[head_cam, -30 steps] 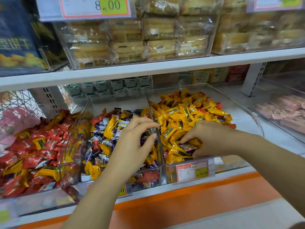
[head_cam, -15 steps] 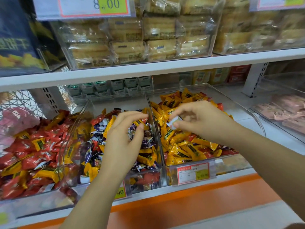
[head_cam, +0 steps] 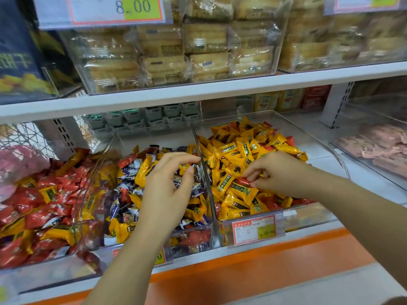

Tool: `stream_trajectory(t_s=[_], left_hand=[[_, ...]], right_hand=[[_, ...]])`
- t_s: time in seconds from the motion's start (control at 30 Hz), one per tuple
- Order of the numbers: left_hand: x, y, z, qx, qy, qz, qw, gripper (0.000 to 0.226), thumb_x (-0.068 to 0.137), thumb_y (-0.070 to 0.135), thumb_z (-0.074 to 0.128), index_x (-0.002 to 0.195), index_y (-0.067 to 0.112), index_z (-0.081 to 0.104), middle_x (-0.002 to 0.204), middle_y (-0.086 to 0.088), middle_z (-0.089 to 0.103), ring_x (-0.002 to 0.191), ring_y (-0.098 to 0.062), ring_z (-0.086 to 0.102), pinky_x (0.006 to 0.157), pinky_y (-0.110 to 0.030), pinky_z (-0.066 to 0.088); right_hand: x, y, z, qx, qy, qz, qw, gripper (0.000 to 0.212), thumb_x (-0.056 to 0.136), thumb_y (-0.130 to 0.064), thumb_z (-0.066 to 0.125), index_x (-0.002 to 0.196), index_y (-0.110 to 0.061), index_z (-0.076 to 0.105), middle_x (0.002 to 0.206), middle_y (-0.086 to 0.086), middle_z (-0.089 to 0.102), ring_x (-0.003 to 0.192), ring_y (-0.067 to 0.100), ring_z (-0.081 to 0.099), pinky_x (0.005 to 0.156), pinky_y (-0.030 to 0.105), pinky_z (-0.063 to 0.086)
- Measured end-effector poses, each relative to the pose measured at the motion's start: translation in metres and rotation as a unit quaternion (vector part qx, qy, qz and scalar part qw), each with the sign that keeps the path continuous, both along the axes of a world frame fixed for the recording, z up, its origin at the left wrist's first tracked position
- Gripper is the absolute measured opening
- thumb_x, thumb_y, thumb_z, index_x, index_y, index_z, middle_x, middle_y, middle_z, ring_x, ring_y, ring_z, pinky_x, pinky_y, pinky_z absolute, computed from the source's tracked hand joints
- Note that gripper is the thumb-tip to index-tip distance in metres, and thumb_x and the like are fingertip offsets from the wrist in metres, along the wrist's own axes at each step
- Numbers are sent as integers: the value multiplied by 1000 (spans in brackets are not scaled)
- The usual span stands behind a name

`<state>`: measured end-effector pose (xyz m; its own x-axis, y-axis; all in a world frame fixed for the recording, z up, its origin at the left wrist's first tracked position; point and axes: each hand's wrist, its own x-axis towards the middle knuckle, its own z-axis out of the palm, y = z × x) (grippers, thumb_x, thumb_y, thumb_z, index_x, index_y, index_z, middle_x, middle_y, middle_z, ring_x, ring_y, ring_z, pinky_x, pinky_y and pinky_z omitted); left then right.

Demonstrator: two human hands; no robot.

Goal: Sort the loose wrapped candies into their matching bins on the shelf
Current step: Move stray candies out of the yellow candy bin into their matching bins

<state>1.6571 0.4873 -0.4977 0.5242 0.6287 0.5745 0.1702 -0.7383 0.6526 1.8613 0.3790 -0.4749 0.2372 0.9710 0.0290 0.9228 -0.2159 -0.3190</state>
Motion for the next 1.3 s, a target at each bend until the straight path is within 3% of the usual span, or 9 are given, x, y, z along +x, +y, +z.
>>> stream_trajectory(t_s=[0.13, 0.23, 0.4, 0.5, 0.7, 0.83, 1.03, 1.17, 1.3], left_hand=[[3, -2, -1, 0, 7, -1, 1000, 24, 93, 12, 54, 99, 34, 62, 105, 26, 55, 105, 17, 45, 85, 1, 31], [1, -2, -2, -7, 5, 4, 1000, 26, 94, 13, 54, 97, 38, 61, 106, 26, 55, 104, 18, 45, 80, -3, 36], [-12, 5, 5, -18, -33, 42, 998, 33, 94, 12, 52, 93, 44, 57, 107, 26, 55, 102, 17, 47, 75, 1, 35], [-17, 11, 8, -32, -82, 87, 992, 35, 95, 11, 52, 94, 45, 56, 106, 19, 59, 101, 12, 51, 77, 0, 36], [-20, 8, 16, -163, -66, -37, 984, 21, 91, 23, 57, 107, 36, 62, 98, 17, 68, 87, 3, 63, 73, -11, 48], [-23, 8, 21, -204, -88, -67, 973, 21, 89, 10, 59, 102, 26, 64, 86, 9, 70, 73, 0, 65, 65, -12, 49], [-63, 39, 22, -99, -109, 130, 980, 20, 91, 24, 60, 104, 39, 60, 77, 5, 67, 61, -12, 58, 50, -24, 45], [-102, 67, 19, -39, -99, 266, 958, 22, 92, 22, 59, 111, 33, 61, 78, 1, 64, 69, -18, 58, 61, -30, 44], [-124, 80, 10, -69, 29, 304, 950, 36, 95, 22, 54, 131, 27, 53, 119, -8, 63, 95, -27, 61, 82, -40, 51]], right_hand=[[-3, 8, -9, 22, -126, 7, 992, 36, 86, -35, 64, 122, -35, 59, 104, -20, 66, 98, 3, 45, 84, 24, 32], [-2, 13, -11, 20, -131, -1, 991, 30, 87, -35, 63, 117, -36, 60, 91, -21, 67, 102, 6, 48, 95, 32, 32], [-6, 11, 11, 87, 2, -16, 996, 17, 84, -25, 67, 101, -29, 66, 76, -15, 67, 69, -9, 55, 69, 16, 39], [-31, 17, 28, 177, 121, -6, 977, 23, 82, -19, 71, 98, -33, 62, 79, -13, 62, 66, -2, 58, 64, 12, 47], [-85, 39, 31, 221, 254, 68, 939, 25, 81, -12, 71, 98, -28, 62, 85, -8, 63, 71, 4, 62, 70, 16, 53], [-89, 42, 27, 210, 275, 75, 935, 25, 84, -7, 67, 97, -28, 64, 92, -12, 66, 81, 0, 66, 78, 17, 54], [-82, 41, 20, 178, 190, 38, 965, 23, 87, -12, 64, 97, -33, 64, 97, -19, 62, 84, -7, 59, 71, 3, 46], [-83, 48, 14, 173, 117, 24, 978, 23, 88, -15, 64, 107, -27, 66, 105, -17, 62, 91, -9, 54, 72, -1, 40], [-86, 51, 15, 172, 104, 17, 979, 21, 87, -17, 64, 106, -26, 66, 107, -13, 64, 100, 0, 56, 85, 14, 44]])
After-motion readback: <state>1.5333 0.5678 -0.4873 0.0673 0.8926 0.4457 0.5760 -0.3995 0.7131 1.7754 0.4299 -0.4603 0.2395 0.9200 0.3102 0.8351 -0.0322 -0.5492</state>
